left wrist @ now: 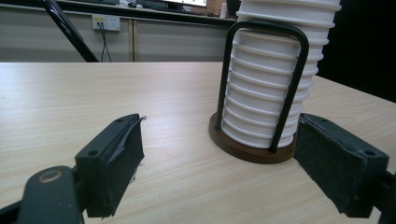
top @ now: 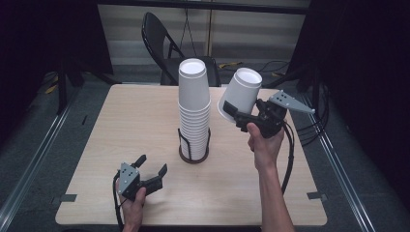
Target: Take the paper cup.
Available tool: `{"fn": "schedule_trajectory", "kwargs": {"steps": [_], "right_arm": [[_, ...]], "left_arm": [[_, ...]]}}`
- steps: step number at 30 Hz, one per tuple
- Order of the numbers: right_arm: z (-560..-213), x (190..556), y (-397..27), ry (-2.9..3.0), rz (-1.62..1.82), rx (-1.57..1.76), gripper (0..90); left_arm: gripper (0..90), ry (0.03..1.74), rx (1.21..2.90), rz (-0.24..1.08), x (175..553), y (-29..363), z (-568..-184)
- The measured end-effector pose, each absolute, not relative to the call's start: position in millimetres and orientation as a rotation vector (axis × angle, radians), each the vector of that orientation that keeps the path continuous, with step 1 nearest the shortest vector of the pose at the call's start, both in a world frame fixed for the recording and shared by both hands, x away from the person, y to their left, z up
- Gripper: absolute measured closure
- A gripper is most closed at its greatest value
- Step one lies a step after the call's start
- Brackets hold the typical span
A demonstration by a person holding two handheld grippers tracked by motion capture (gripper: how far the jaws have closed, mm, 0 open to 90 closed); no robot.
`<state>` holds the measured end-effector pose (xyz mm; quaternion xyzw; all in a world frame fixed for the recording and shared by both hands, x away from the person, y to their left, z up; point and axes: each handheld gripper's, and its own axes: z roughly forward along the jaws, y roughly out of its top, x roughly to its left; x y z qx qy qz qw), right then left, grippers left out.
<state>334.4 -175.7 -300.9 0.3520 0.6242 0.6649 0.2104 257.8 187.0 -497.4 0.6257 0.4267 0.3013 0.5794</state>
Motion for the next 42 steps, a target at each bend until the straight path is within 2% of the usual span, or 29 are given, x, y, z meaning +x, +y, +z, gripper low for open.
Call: {"fn": "schedule_trajectory", "kwargs": {"steps": [4, 19, 29, 42], "right_arm": [[-311.8, 332.0, -175.6, 1.748, 1.850, 0.989, 17.1], [-360.8, 318.4, -168.8, 1.818, 1.861, 1.082, 17.1], [-383.5, 307.7, -159.8, 1.861, 1.891, 1.102, 17.1], [-423.7, 290.8, -151.8, 1.875, 1.992, 1.201, 17.1]], "left_arm": [[15.9, 1.010, 1.466, 0.704, 258.6, 187.4, -497.1], [16.1, 0.932, 1.535, 0.562, 260.1, 178.5, -494.1], [16.3, 0.884, 1.551, 0.535, 258.4, 170.1, -491.2], [22.7, 0.820, 1.547, 0.512, 257.2, 159.4, -487.5]]}}
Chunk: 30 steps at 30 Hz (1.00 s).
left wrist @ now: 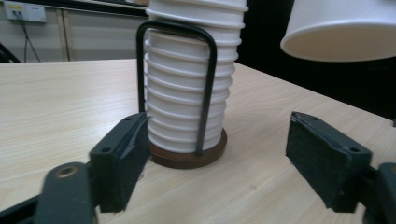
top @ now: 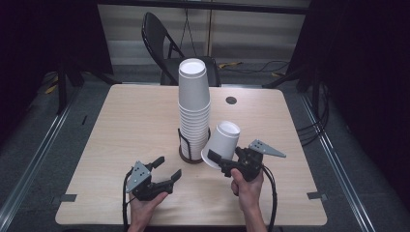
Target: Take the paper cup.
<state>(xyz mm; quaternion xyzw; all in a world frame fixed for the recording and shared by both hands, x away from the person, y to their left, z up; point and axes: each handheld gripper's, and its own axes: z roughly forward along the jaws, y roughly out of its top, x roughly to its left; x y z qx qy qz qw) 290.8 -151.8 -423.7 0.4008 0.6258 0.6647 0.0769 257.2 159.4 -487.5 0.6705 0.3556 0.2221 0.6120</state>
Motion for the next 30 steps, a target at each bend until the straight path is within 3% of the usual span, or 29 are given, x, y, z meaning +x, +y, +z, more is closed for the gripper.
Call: {"fn": "schedule_trajectory", "kwargs": {"steps": [30], "right_arm": [[-478.9, 277.3, -131.0, 1.777, 2.379, 1.570, 17.0]], "left_arm": [[43.5, 0.654, 1.582, 0.526, 251.6, 131.8, -491.5]]}}
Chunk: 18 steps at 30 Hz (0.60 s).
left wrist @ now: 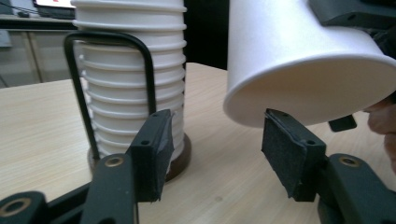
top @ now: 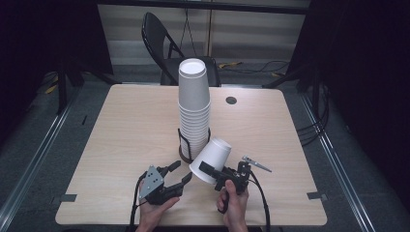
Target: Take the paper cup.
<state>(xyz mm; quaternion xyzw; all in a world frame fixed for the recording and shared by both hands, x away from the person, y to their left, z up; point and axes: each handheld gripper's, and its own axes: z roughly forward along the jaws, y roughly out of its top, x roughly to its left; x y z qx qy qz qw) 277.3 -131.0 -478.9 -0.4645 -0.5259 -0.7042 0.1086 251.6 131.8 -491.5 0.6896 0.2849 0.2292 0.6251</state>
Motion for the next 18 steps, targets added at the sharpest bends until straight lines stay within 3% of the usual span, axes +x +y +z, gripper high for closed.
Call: {"fn": "schedule_trajectory", "kwargs": {"steps": [18], "right_arm": [[-496.3, 273.3, -113.0, -1.363, -1.919, -1.411, 16.5]], "left_arm": [[62.9, 0.651, 1.564, 0.574, 249.8, 123.3, -493.4]]}}
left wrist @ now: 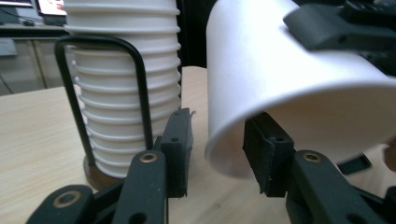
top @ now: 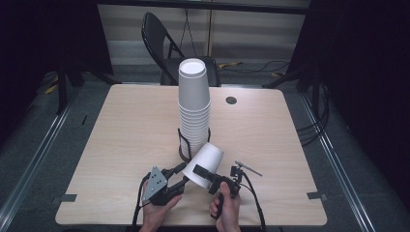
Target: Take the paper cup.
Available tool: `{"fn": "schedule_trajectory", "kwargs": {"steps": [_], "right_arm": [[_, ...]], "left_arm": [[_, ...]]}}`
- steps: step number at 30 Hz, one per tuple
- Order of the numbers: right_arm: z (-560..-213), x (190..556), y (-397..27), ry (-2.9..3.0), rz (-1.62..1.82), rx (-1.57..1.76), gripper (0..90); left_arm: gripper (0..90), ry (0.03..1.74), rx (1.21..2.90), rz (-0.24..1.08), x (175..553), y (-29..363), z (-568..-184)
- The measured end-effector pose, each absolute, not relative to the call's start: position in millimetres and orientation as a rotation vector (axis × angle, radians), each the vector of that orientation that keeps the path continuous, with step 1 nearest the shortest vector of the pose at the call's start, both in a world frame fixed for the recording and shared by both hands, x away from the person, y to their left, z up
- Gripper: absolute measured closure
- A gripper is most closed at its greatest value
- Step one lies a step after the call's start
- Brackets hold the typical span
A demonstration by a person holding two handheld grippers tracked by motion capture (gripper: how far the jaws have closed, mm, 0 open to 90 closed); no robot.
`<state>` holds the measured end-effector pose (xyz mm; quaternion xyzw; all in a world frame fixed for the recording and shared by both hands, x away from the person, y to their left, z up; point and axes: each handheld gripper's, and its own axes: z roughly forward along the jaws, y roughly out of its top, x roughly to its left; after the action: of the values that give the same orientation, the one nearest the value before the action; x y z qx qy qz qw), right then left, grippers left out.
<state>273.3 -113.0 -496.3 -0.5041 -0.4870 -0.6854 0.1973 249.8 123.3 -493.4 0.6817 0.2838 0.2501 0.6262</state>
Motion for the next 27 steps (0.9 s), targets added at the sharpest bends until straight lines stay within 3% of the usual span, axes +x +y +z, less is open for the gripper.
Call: {"fn": "schedule_trajectory", "kwargs": {"steps": [5, 17, 27], "right_arm": [[-496.1, 270.9, -105.7, -1.365, -1.898, -1.389, 16.6], [-495.8, 266.9, -97.7, -1.404, -1.894, -1.374, 15.3], [-492.7, 267.7, -98.7, -1.424, -1.934, -1.365, 11.6]], "left_arm": [[64.6, 0.648, 1.546, 0.620, 249.3, 119.6, -491.6], [81.9, 0.669, 1.505, 0.606, 254.2, 117.6, -490.7], [85.7, 0.668, 1.506, 0.564, 252.8, 119.9, -489.6]]}}
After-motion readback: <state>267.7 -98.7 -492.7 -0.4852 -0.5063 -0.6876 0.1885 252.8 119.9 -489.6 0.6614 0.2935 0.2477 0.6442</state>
